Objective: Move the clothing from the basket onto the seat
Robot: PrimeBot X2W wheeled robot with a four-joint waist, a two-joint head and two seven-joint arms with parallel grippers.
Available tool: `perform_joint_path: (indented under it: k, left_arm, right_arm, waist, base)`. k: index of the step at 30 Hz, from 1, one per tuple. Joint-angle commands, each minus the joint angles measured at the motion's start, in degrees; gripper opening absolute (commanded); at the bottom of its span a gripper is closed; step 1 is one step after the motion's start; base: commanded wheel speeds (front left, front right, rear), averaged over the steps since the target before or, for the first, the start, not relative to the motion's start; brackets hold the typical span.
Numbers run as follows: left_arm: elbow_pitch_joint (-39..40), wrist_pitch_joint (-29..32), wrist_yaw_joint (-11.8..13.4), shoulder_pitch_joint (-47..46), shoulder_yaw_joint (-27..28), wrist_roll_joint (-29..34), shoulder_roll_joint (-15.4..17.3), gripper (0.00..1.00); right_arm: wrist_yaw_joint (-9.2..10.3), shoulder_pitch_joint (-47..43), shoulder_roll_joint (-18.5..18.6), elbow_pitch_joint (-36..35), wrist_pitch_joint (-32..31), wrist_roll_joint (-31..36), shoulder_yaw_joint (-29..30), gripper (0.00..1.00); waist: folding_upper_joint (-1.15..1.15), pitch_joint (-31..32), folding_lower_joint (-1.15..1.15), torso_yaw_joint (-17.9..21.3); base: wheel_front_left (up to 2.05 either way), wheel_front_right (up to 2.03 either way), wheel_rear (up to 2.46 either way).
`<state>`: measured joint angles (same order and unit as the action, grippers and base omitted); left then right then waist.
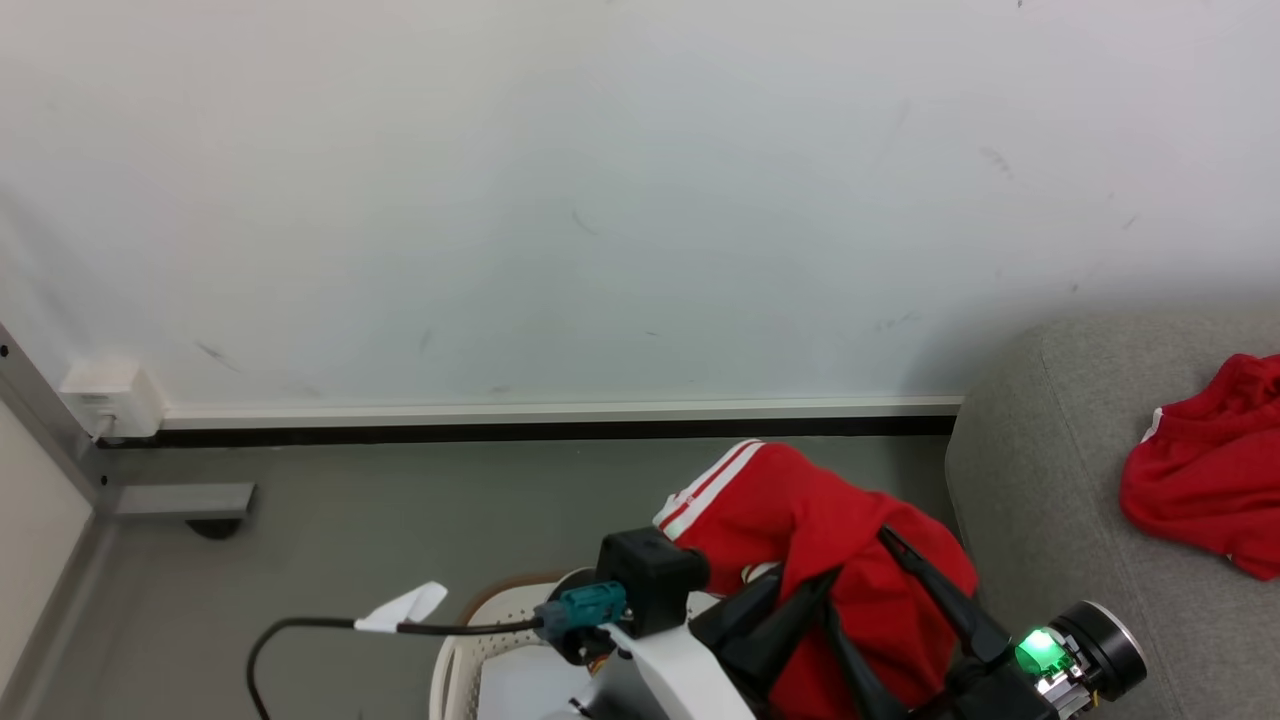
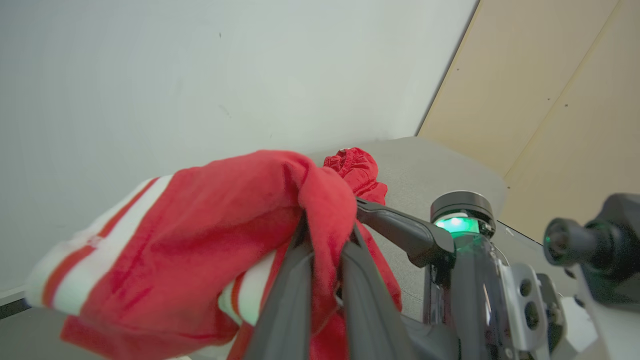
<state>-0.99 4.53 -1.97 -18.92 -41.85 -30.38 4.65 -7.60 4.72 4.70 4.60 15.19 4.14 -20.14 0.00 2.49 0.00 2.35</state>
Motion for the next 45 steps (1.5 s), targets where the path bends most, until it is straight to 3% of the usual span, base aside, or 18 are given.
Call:
perform_joint_path:
  k: [1,10,11,12,13,14,22,23,25,26,27,28,35,45]
  left_arm:
    - [0.9,0.5,-0.5,0.8,-0.4,-1.1,0.6,0.00]
    - [2.7,2.9,-1.1,1.9,-1.5,-3.1,1.1,0.00]
    - [2.8,3.0,-1.1,1.9,-1.5,-3.1,1.2,0.00]
    - [2.8,3.1,-1.1,1.9,-1.5,-3.1,1.2,0.00]
    - [2.9,3.2,-1.1,2.0,-1.6,-3.3,1.2,0.00]
    - [2.9,3.2,-1.1,2.0,-1.6,-3.4,1.2,0.00]
    - [2.1,2.3,-0.5,1.5,-1.4,-2.4,1.9,0.00]
    - [2.0,2.1,-0.4,1.5,-1.4,-2.3,1.9,0.08]
    - [1.7,1.6,-0.3,1.5,-1.4,-2.0,2.0,0.43]
    - [1.7,1.6,-0.3,1.5,-1.4,-2.0,2.0,0.43]
    - [1.5,1.3,-0.2,1.4,-1.3,-1.7,2.0,0.68]
    - [1.3,0.8,-0.2,1.3,-1.4,-1.4,2.0,1.00]
    - [-0.4,-1.9,0.3,1.0,-1.5,0.2,2.4,1.00]
    - [-2.9,-4.4,0.0,0.6,-1.6,0.2,2.1,1.00]
  right_arm:
    - [0.21,-0.2,0.2,0.5,-0.1,0.2,0.7,1.00]
    - [0.21,-0.2,0.4,2.2,-0.1,-0.7,0.6,1.00]
    - [0.21,-0.1,0.6,2.5,-0.1,-1.2,0.1,0.96]
    - [0.21,0.0,0.7,2.5,-0.1,-1.5,0.0,0.56]
    - [0.21,0.2,0.7,2.6,-0.1,-1.9,-0.1,0.35]
    - [0.21,0.2,0.9,3.0,-0.1,-2.3,-0.5,0.00]
    - [0.21,0.9,1.9,4.0,-0.1,-4.7,-1.1,0.00]
    - [0.21,0.8,1.9,4.0,-0.1,-5.1,-0.9,0.00]
    - [0.21,0.6,2.1,3.9,-0.1,-5.5,-0.6,0.00]
    - [0.21,0.6,2.1,3.9,-0.1,-5.5,-0.6,0.00]
    - [0.21,0.6,2.2,3.8,-0.1,-5.6,-0.5,0.00]
    - [0.21,0.5,2.1,3.5,-0.1,-5.5,-0.2,0.00]
    - [0.20,-0.2,2.1,2.5,0.0,-6.3,2.2,0.00]
    - [0.20,-1.5,3.1,-0.4,0.0,-6.0,9.4,0.00]
  waist:
    - [0.00,0.0,0.00,0.0]
    - [0.00,0.0,0.00,0.2]
    - [0.00,-0.1,0.00,0.2]
    - [0.00,-0.1,0.00,0.2]
    - [0.00,-0.1,0.00,0.2]
    - [0.00,-0.2,0.00,0.2]
    - [0.00,-0.5,0.00,0.4]
    - [0.00,-0.5,0.00,0.5]
    - [0.00,-0.7,0.00,0.8]
    - [0.00,-0.7,0.00,0.8]
    - [0.00,-0.7,0.00,1.0]
    - [0.00,-0.8,0.00,1.2]
    - [0.00,-1.2,0.00,4.8]
    - [0.00,-2.8,0.00,14.5]
  base:
    - [0.00,0.00,0.00]
    - [0.00,0.00,0.00]
    - [0.00,0.00,0.00]
    - [0.00,0.00,0.00]
    - [0.00,0.00,0.00]
    - [0.00,0.00,0.00]
    - [0.00,0.00,0.00]
    - [0.00,0.00,0.00]
    - [0.00,0.00,0.00]
    - [0.00,0.00,0.00]
    - [0.00,0.00,0.00]
    - [0.00,0.00,0.00]
    - [0.00,0.00,0.00]
    - [0.00,0.00,0.00]
